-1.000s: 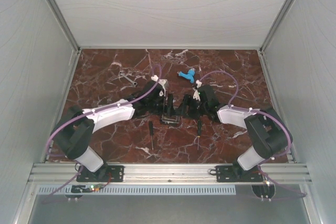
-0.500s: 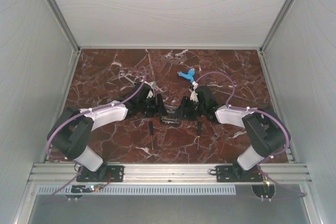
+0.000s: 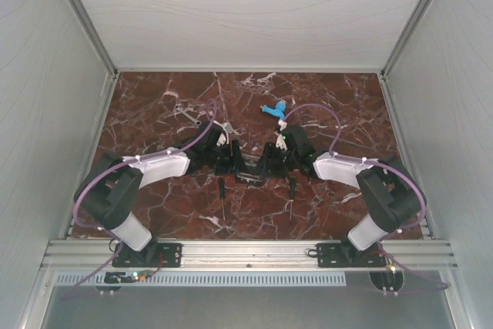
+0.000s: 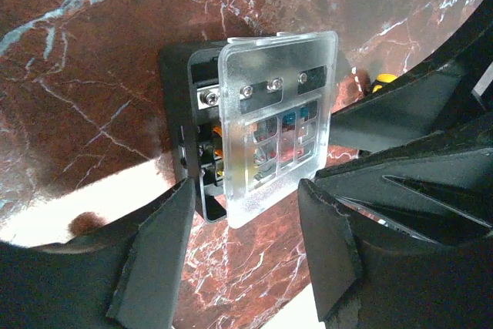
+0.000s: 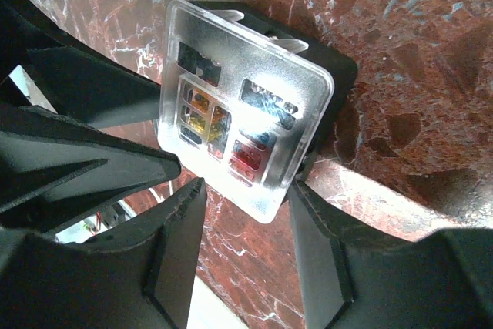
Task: Snap on the fuse box
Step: Close the fuse box cover on the fuse box base.
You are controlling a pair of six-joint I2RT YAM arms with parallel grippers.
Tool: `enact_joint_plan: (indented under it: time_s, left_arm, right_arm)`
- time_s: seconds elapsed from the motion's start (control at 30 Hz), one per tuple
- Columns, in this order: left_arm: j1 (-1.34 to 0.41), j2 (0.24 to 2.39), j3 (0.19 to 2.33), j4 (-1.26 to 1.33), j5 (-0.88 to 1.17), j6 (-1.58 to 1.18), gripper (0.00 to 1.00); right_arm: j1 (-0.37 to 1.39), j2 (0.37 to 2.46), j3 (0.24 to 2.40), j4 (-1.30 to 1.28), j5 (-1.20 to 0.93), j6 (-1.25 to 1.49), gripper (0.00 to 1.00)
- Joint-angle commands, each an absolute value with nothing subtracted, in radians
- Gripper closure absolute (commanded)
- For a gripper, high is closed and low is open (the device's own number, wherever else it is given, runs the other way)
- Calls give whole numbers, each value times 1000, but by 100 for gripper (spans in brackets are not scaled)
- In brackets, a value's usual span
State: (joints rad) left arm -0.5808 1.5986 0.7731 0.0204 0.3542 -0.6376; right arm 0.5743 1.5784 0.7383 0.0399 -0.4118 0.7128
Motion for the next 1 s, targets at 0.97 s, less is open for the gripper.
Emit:
enact_joint_plan:
  time_s: [0.97]
  left_arm:
    - [-574,1531,700,10,311,-682,53]
  right_arm:
    - [566,1489,845,-125,-325,527,57]
